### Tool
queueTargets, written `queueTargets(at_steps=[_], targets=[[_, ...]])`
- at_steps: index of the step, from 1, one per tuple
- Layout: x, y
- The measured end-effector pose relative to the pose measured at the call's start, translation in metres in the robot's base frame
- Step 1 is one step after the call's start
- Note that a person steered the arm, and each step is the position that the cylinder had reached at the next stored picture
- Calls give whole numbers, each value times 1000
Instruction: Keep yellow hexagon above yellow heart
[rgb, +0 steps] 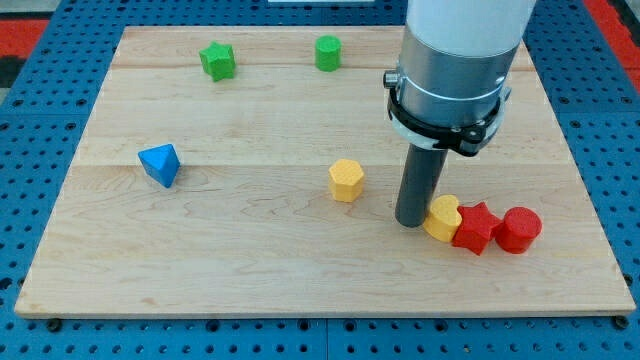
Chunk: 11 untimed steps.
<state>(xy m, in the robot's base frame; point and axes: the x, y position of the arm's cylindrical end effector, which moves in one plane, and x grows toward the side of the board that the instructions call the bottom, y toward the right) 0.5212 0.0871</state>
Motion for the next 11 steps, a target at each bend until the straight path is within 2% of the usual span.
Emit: queueTargets(at_steps=[1,2,4,5,7,11], targets=[[28,-78],[17,-119],[-26,-98],[-31,-109],[-58,-92],[-56,64]])
